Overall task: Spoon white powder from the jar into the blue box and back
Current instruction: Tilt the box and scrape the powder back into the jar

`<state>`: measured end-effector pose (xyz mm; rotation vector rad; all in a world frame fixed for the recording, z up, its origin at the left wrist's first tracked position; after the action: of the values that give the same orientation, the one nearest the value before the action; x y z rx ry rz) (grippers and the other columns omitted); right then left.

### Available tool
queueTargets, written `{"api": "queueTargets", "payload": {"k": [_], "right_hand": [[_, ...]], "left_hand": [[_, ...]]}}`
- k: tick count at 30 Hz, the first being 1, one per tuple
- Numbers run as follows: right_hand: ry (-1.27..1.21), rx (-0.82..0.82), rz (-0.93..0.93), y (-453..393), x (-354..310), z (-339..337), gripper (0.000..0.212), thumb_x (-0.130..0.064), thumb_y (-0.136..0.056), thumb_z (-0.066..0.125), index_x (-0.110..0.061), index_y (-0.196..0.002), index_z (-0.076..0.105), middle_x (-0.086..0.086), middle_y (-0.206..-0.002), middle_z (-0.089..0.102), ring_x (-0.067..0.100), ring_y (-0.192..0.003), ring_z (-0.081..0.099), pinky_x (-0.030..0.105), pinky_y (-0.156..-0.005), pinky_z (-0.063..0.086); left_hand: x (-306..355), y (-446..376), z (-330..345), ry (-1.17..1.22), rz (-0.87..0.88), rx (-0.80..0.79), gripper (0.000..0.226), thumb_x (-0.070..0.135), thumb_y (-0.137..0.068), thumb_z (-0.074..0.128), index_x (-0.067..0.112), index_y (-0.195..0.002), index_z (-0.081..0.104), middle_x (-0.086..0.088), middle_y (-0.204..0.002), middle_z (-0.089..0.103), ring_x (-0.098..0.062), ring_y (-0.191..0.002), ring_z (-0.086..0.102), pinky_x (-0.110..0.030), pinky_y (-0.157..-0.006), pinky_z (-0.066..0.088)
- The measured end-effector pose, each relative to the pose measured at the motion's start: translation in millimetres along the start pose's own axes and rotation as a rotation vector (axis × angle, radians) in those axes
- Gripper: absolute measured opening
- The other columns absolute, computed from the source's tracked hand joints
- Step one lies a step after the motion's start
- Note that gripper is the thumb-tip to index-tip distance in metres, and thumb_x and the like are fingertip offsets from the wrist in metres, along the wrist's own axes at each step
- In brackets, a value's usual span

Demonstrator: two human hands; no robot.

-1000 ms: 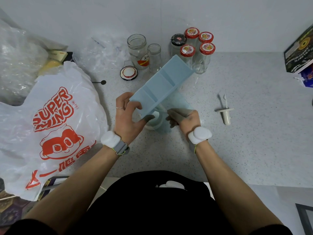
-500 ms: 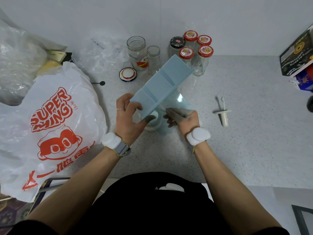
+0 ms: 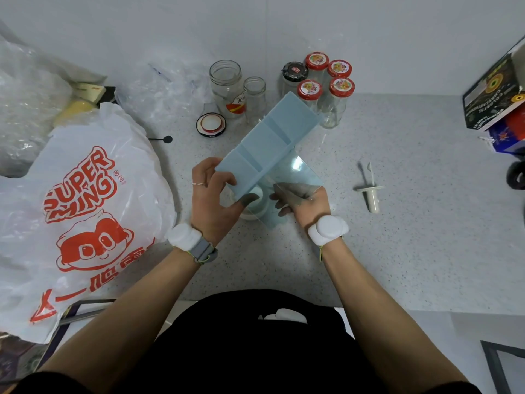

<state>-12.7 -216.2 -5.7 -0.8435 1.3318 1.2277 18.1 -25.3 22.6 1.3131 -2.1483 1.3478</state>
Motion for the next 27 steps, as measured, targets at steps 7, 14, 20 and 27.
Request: {"api": "queueTargets", "payload": {"k": [7,14,20,27], "right_hand": [[0.002,0.025,0.074,-0.2,-1.0,-2.9,0.007,-0.002,-0.084,0.067,0.000,-0.081,0.072,0.017,-0.065,0.068,0.019,-0.049,0.059,0.028,-0.048,0.053],[-0.058,0.047,0.018,1.6,-16.8,3.5,0.009,-0.001,-0.085,0.065,0.004,-0.087,0.072,0.012,-0.064,0.068,0.018,-0.052,0.055,0.027,-0.050,0.052],[-0.037,0.056,-0.037,-5.8,-39.7,5.1,0.013,0.000,-0.087,0.062,0.007,-0.095,0.069,0.014,-0.066,0.067,0.016,-0.051,0.055,0.026,-0.051,0.054],[0.077,0.041,-0.125,-13.6,-67.7,4.8,0.010,-0.003,-0.086,0.065,0.001,-0.092,0.071,0.015,-0.069,0.068,0.019,-0.053,0.057,0.029,-0.055,0.055]], "left_hand": [[-3.7,2.2,-3.3,0.054,-0.092,-0.003,0.045,0.027,-0.069,0.086,0.001,-0.091,0.056,-0.016,-0.122,0.043,0.013,-0.115,0.037,-0.032,-0.082,0.056],[-4.5,-1.7,-5.3,0.192,-0.283,0.015,0.043,0.029,-0.068,0.086,0.017,-0.096,0.055,-0.004,-0.123,0.041,0.002,-0.113,0.044,-0.017,-0.084,0.053],[-14.0,-26.8,-8.6,0.323,-0.402,-0.070,0.045,0.036,-0.068,0.084,0.024,-0.100,0.054,0.004,-0.113,0.047,-0.014,-0.108,0.055,-0.021,-0.074,0.056],[-22.2,-56.9,-9.3,0.489,-0.519,-0.195,0.027,0.010,-0.082,0.075,0.015,-0.104,0.060,0.003,-0.103,0.064,-0.002,-0.087,0.067,-0.026,-0.075,0.057]]}}
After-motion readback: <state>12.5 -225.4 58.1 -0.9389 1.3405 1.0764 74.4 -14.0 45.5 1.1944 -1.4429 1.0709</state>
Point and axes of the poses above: each hand's wrist, its own y-axis away from the middle knuckle, its own z-axis out of the palm, x = y × z, the point moved 4 cm from there along -y, towards the middle knuckle
